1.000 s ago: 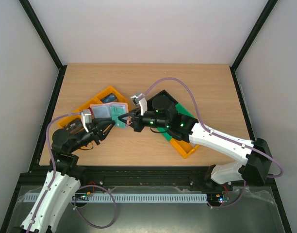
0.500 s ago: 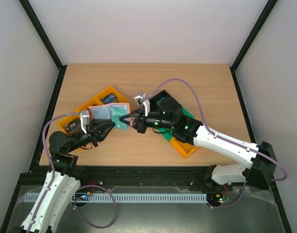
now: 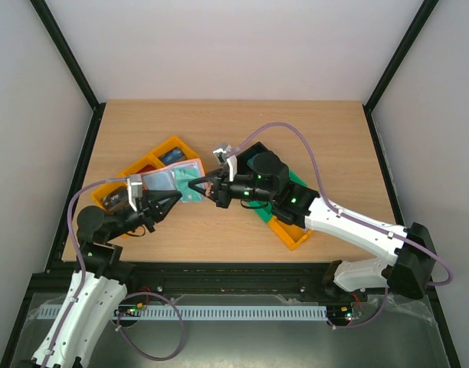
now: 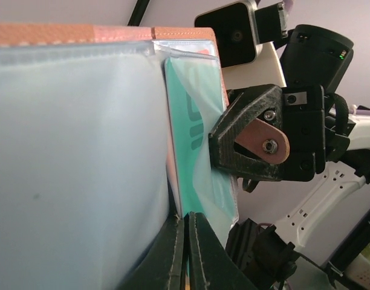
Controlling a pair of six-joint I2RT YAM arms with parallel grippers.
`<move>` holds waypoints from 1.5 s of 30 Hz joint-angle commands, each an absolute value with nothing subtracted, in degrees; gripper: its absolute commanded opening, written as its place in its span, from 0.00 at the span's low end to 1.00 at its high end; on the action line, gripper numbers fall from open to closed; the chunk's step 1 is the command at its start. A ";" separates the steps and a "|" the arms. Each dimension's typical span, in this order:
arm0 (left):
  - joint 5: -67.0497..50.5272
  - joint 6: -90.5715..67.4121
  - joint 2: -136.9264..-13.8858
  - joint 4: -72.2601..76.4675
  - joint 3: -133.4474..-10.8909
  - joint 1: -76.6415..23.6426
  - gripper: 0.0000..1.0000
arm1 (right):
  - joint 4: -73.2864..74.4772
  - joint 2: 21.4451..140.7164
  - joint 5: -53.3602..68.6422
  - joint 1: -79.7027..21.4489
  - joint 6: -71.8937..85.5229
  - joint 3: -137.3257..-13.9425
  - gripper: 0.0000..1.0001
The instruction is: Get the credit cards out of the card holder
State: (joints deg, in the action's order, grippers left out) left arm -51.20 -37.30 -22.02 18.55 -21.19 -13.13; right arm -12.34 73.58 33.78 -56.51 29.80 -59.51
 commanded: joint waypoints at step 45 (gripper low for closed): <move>-51.93 -29.17 -16.44 7.36 -21.47 -14.06 0.03 | -15.76 71.20 44.56 -53.03 26.83 -56.79 0.02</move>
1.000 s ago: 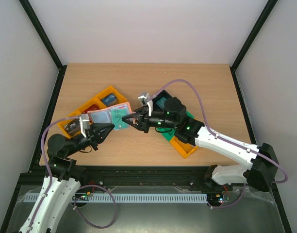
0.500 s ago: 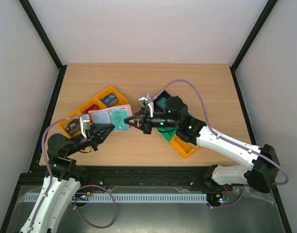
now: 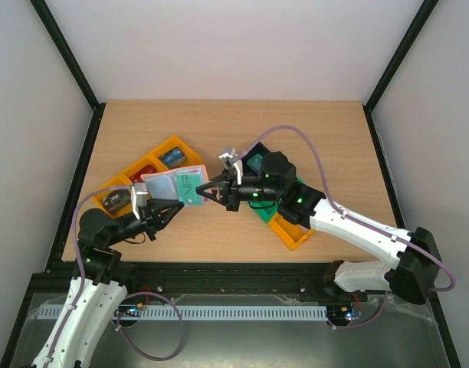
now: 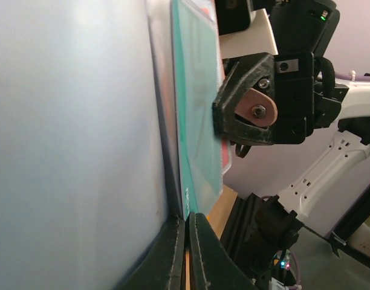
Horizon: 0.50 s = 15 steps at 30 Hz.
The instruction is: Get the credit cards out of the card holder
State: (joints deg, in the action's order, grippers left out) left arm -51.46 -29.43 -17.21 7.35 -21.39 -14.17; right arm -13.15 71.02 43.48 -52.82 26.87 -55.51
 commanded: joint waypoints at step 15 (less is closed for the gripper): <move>-49.64 -29.57 -13.76 8.38 -22.36 -14.04 0.03 | -11.01 72.79 48.77 -52.73 23.90 -57.19 0.25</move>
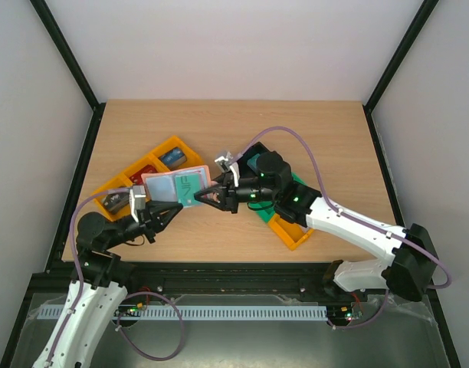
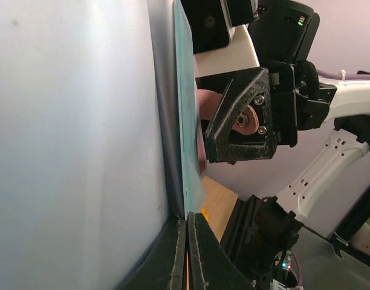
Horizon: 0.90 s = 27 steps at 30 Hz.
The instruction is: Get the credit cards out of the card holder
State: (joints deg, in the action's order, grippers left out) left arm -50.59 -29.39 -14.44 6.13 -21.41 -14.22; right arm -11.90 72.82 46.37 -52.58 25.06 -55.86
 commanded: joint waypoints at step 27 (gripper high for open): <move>-51.46 -25.34 -13.18 4.55 -22.69 -13.97 0.03 | -1.24 66.08 45.45 -51.05 17.26 -57.04 0.02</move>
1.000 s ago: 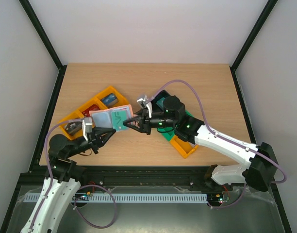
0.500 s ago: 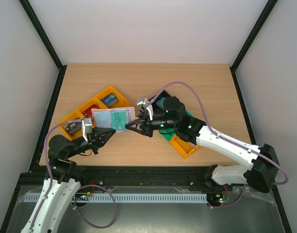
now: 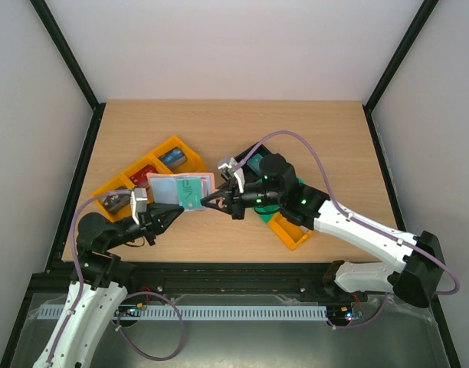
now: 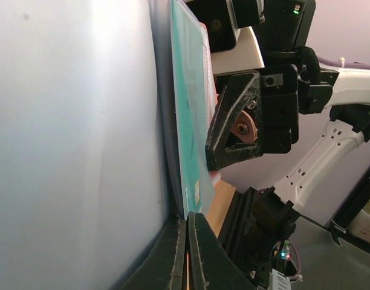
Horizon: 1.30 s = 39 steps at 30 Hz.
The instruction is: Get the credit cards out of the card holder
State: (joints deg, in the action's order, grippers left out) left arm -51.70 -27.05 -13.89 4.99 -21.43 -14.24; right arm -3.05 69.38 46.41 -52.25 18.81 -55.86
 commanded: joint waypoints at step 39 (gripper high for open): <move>-30.96 -26.19 -10.76 -6.68 -27.11 -7.39 0.03 | 6.75 79.19 46.49 -47.51 26.04 -51.45 0.02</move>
State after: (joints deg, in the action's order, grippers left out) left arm -32.82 -24.01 -11.16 -6.87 -25.26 -8.67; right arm 7.68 73.91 42.13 -43.64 23.27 -53.80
